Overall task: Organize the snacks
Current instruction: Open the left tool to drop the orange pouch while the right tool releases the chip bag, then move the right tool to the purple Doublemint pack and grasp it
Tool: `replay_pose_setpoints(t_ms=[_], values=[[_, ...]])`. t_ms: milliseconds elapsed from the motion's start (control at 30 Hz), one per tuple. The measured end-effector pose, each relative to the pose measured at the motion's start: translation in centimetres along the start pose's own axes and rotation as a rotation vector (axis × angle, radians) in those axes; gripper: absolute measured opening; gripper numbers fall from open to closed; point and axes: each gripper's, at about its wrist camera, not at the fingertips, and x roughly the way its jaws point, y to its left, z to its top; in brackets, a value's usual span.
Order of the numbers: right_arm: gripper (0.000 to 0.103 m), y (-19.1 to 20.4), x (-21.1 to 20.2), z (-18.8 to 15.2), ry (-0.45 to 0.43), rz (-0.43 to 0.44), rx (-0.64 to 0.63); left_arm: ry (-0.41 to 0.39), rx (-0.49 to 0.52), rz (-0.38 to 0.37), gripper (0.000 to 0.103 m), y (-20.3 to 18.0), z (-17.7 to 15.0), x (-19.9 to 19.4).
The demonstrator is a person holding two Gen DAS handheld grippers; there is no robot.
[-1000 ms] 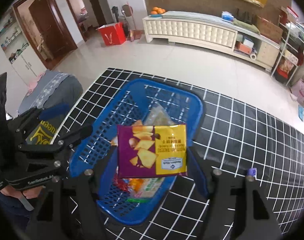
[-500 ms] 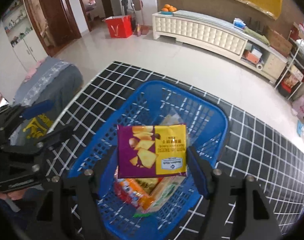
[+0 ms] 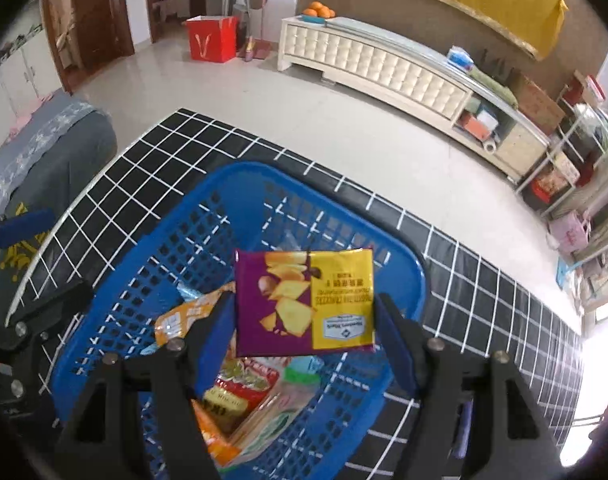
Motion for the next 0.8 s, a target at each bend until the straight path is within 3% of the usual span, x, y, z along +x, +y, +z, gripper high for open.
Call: replay_pose_setpoints(t_ms=[133,433,667,800], values=[[0.085,-0.2,0.7,-0.5,0.018,-0.038,-0.005,0.010,0.000,0.004,0.076,-0.2,-0.4,0.2],[0.086,-1.4,-3.8,-2.8,-0.030,0.085,0.064,-0.029,0.018,0.010,0.076,-2.0,-1.1,-2.7],[0.086,-1.4,-8.1,-4.4,-0.107,0.085,0.037,-0.087,0.026,0.033,0.076,-4.4,-1.1,-5.8],[0.086,-2.0,-10.1,-5.6,-0.138,0.084,0.040,-0.099,0.031,0.001,0.076,-5.5,-1.3,-7.0]])
